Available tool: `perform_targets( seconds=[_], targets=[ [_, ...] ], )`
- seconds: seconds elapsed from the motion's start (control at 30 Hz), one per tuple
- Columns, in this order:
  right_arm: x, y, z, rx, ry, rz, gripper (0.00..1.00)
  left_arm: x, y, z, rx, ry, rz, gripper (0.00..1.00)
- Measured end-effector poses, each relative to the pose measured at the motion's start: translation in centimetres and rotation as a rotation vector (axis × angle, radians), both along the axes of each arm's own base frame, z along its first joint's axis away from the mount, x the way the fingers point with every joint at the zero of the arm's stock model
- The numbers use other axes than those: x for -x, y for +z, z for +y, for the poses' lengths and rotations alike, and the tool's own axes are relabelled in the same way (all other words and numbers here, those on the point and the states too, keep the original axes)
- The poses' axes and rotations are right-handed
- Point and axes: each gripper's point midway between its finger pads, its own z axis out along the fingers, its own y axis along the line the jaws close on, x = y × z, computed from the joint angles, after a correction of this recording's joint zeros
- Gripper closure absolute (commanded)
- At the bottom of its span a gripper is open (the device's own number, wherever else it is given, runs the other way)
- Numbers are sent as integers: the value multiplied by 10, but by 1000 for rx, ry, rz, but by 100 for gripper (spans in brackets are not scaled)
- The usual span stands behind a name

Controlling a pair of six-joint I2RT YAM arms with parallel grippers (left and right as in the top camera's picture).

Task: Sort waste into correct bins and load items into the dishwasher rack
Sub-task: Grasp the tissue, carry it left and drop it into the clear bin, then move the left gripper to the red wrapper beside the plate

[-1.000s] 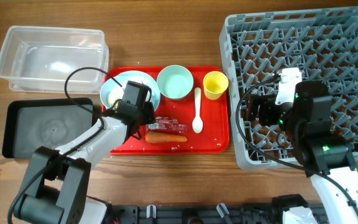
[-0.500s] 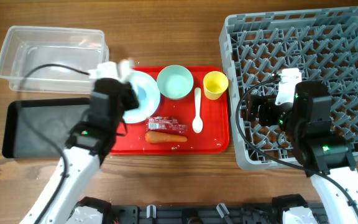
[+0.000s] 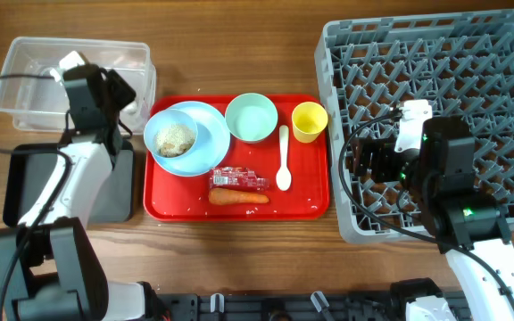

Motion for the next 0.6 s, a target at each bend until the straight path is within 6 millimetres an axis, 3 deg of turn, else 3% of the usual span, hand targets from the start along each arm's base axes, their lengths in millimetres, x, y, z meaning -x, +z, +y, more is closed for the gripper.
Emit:
perform_targets(
  seconds=[0.07, 0.13, 0.2, 0.23, 0.4, 0.47, 0.53, 0.6],
  targets=[
    [0, 0, 0, 0, 0, -1, 0, 4, 8, -7, 20, -24, 40, 27],
    [0, 0, 0, 0, 0, 0, 0, 32, 2, -37, 74, -109, 161, 23],
    [0, 0, 0, 0, 0, 0, 0, 50, -3, -72, 125, -208, 236, 4],
    [0, 0, 0, 0, 0, -1, 0, 67, -9, -114, 174, -333, 303, 0],
    [0, 0, 0, 0, 0, 0, 0, 114, -22, -233, 241, -631, 432, 0],
    [0, 0, 0, 0, 0, 0, 0, 131, -35, -262, 308, -617, 502, 0],
    [1, -1, 0, 1, 0, 7, 0, 148, -61, -282, 419, -483, 616, 0],
    [2, -3, 0, 2, 0, 16, 0, 157, -80, -291, 469, -384, 684, 0]
  ],
)
